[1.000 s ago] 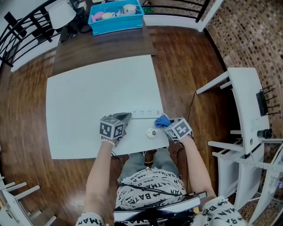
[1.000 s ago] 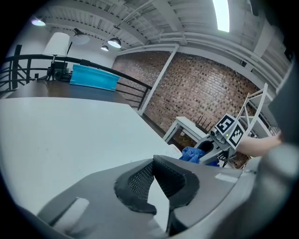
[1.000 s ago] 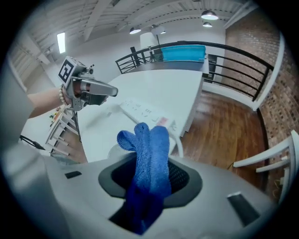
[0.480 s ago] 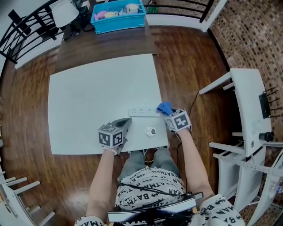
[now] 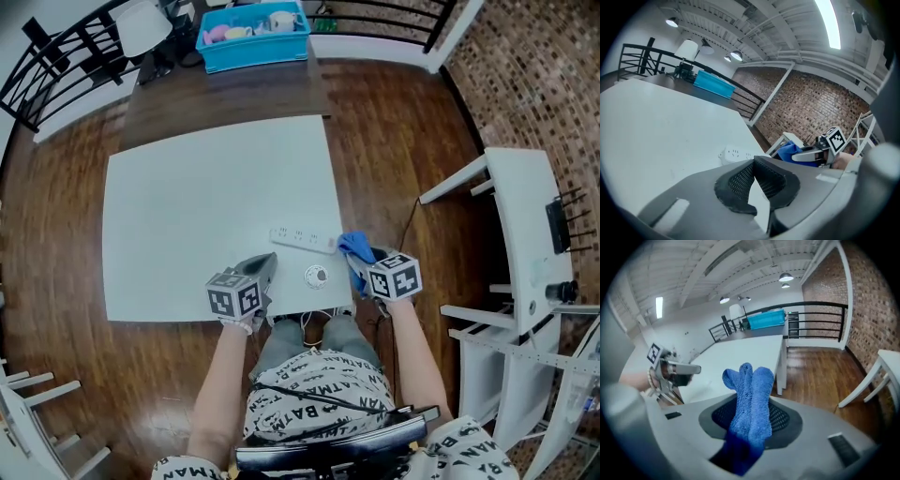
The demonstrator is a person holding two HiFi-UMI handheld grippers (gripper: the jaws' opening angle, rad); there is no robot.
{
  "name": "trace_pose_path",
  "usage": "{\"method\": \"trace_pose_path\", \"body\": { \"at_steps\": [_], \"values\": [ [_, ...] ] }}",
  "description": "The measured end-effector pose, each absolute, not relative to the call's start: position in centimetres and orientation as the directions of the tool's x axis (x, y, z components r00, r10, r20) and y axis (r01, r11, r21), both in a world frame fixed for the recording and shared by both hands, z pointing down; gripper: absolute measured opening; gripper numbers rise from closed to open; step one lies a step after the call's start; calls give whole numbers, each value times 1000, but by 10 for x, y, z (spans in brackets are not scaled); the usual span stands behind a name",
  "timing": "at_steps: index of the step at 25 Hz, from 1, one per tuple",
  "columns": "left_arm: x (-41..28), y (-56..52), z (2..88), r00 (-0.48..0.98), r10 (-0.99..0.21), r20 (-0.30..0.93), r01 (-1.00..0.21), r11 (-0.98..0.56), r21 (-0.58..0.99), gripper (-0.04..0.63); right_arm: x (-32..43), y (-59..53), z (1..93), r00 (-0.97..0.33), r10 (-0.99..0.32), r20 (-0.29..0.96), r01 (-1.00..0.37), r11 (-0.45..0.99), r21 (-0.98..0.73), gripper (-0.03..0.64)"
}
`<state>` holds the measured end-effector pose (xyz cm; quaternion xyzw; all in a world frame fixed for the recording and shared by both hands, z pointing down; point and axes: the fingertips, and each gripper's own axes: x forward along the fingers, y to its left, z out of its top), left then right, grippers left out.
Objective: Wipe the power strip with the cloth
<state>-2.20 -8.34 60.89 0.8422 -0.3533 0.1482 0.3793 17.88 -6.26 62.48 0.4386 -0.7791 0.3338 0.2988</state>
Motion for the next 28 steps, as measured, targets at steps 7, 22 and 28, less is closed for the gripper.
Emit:
{"method": "trace_pose_path", "body": {
  "at_steps": [7,22,28],
  "values": [
    [-36,-80,570,592,-659,463,-784,-340,519,-5,144,-84,550,-605,-572,554,-795,400,-455,155],
    [-56,-63,508,439,-822,361,-843,-239,481,-5,119,-81,520,-657,-580,482,-754,513,-410,152],
    [-52,-61,511,434,-820,374,-843,-222,490,-5,125,-81,521,-649,-578,494,-760,524,-386,152]
  ]
}}
